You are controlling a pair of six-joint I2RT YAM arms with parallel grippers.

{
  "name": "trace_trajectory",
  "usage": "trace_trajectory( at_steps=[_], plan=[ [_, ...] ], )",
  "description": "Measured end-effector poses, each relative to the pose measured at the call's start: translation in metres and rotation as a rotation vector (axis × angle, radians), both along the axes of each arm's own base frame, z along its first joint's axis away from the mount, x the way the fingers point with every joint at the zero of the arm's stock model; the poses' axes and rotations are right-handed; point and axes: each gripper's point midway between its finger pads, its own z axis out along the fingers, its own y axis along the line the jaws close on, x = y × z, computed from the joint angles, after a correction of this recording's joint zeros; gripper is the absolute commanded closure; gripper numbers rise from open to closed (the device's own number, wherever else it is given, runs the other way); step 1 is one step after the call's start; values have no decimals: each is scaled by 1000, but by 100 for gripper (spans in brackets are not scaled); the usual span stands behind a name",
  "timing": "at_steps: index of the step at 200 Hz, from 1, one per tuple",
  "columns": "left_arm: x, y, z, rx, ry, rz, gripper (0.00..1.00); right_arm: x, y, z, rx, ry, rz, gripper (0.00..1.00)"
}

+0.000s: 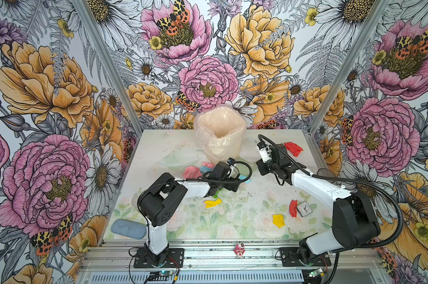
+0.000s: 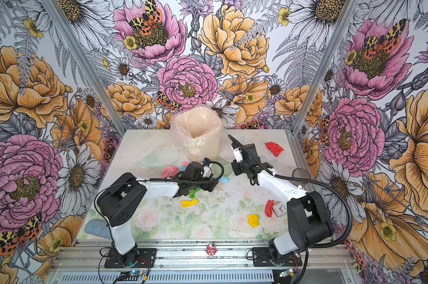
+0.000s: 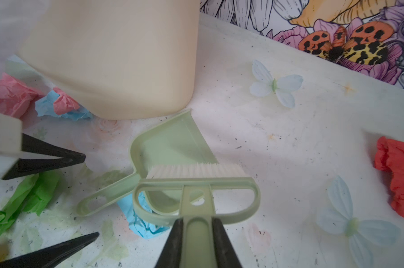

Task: Sweep away the paper scraps from the table
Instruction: 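Lower the left gripper onto the dustpan handle and close on it, then lift the dustpan with the left gripper while the right brings the brush to it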

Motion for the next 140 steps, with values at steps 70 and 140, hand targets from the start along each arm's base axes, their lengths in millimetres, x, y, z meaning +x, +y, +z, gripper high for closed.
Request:
trace_trajectory(
  at_steps=[70, 140],
  plan=[
    [10, 2, -11, 14, 21, 29, 15, -15, -12, 10, 24, -25, -42, 100],
    [21, 2, -2, -2, 2, 45, 26, -21, -23, 15, 39, -36, -83, 100]
  ],
)
